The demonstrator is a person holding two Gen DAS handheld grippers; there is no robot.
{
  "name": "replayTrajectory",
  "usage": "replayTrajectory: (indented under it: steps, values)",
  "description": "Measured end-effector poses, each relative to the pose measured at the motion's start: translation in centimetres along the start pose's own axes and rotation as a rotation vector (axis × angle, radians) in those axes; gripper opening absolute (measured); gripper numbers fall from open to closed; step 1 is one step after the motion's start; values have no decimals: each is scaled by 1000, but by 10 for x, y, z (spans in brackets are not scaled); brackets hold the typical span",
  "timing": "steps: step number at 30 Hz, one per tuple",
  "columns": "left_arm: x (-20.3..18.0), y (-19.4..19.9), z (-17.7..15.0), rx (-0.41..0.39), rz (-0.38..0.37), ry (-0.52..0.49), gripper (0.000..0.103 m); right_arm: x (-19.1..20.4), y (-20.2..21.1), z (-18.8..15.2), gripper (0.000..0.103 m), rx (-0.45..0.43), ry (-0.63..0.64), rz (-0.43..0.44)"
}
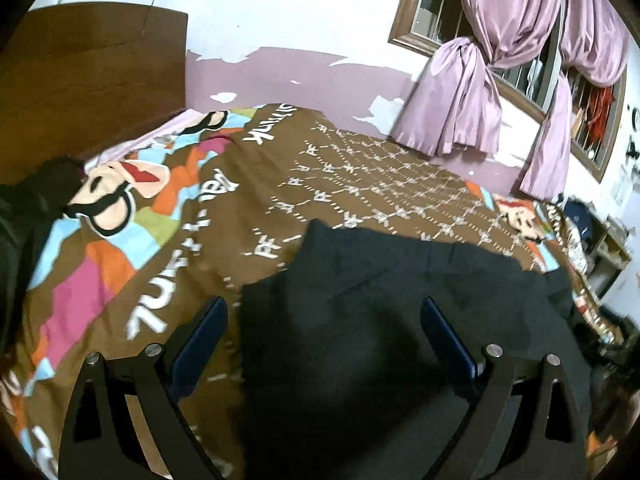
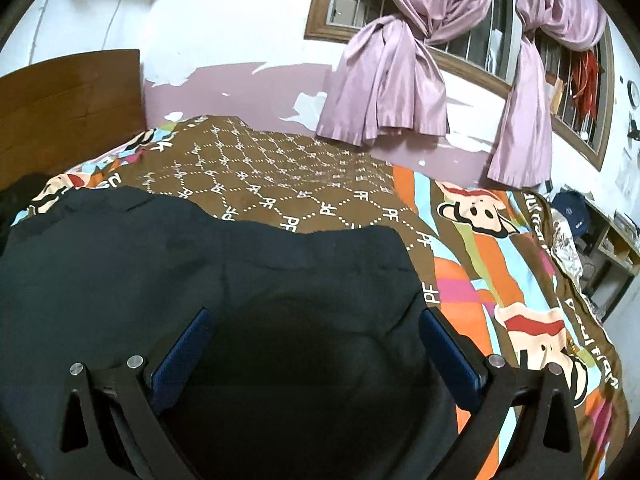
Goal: Fold large clothes
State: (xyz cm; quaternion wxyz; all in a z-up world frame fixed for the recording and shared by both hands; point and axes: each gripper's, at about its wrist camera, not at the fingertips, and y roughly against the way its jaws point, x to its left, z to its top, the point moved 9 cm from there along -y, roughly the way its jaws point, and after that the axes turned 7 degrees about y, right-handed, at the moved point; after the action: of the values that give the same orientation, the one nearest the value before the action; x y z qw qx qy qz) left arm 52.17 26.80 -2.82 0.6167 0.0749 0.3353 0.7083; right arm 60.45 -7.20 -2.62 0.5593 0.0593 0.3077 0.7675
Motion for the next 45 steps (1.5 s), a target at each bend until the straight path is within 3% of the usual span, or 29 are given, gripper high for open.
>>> replayTrajectory:
  steps: [3, 6, 15, 29, 32, 39, 45]
  values:
    - [11, 4, -9, 11, 29, -40, 94, 3, 6, 1, 103, -17, 18, -5]
    - [15, 3, -20, 47, 20, -48, 94, 5, 7, 0, 103, -21, 27, -9]
    - [15, -9, -42, 59, 29, -103, 95, 1, 0, -14, 103, -5, 60, -24]
    - [20, -18, -49, 69, 53, -113, 100, -79, -17, -62, 103, 122, -240, 78]
    - [20, -18, -50, 68, 54, -113, 100, -84, -30, -71, 103, 178, -265, 94]
    - [20, -18, -50, 67, 52, -111, 101, -79, -37, -81, 103, 209, -282, 139]
    - [23, -21, -51, 72, 47, -109, 101, -76, -46, -94, 103, 238, -339, 228]
